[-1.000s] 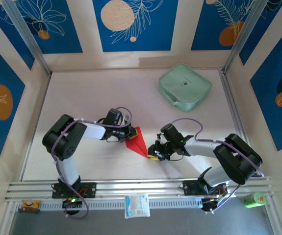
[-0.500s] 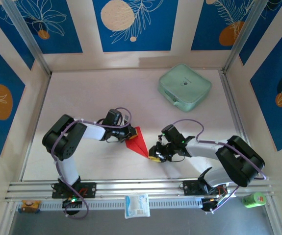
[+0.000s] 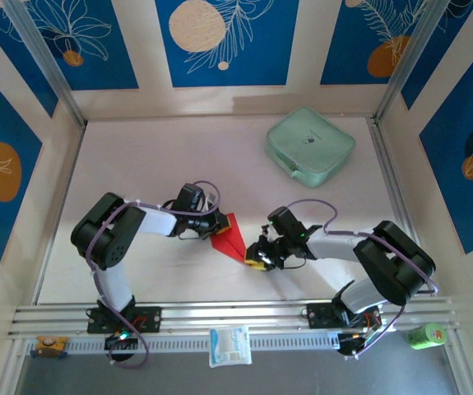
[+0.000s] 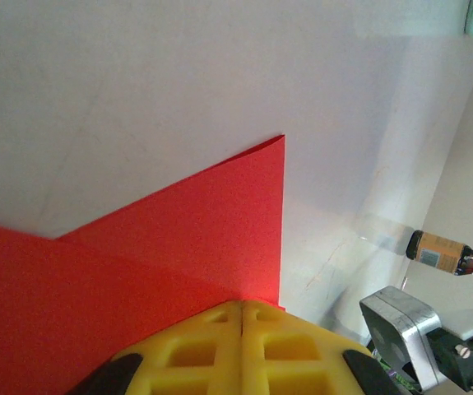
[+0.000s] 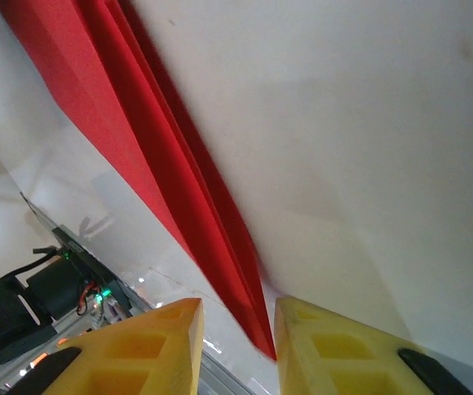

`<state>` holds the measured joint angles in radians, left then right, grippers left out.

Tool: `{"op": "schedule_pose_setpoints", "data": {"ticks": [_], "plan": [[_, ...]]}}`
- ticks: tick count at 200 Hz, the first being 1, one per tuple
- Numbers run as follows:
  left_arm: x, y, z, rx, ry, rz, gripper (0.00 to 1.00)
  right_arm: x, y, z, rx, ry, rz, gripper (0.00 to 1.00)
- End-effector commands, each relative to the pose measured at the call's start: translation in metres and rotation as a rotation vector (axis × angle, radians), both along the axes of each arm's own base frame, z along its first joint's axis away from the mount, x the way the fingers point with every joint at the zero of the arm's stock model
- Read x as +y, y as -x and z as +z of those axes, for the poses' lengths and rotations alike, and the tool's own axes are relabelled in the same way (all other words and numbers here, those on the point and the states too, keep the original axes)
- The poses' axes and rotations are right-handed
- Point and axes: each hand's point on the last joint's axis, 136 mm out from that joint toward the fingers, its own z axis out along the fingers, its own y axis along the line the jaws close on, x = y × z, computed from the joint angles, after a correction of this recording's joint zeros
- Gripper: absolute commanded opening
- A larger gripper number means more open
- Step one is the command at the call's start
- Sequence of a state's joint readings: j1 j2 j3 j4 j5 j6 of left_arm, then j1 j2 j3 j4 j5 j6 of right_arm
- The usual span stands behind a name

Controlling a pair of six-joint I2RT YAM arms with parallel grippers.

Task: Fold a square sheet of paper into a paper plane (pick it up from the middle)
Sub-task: Turn over the paper at the center of the table.

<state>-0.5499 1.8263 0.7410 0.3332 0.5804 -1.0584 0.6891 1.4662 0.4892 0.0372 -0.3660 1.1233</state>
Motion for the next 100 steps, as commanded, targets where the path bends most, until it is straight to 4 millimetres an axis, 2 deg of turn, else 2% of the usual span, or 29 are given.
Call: {"op": "schedule_pose_setpoints", "data": {"ticks": [1, 73, 100], "plan": [[0.018, 0.019, -0.027, 0.112, -0.073, 0.031, 0.03, 0.009, -0.015, 0.011, -0.061, -0.045, -0.005, 0.29], [0.015, 0.017, -0.027, 0.116, -0.055, 0.029, 0.03, 0.006, -0.025, 0.016, -0.120, -0.087, -0.018, 0.29], [0.014, 0.016, -0.024, 0.110, -0.051, 0.024, 0.03, 0.012, -0.028, 0.024, -0.158, -0.145, 0.012, 0.27]]}}
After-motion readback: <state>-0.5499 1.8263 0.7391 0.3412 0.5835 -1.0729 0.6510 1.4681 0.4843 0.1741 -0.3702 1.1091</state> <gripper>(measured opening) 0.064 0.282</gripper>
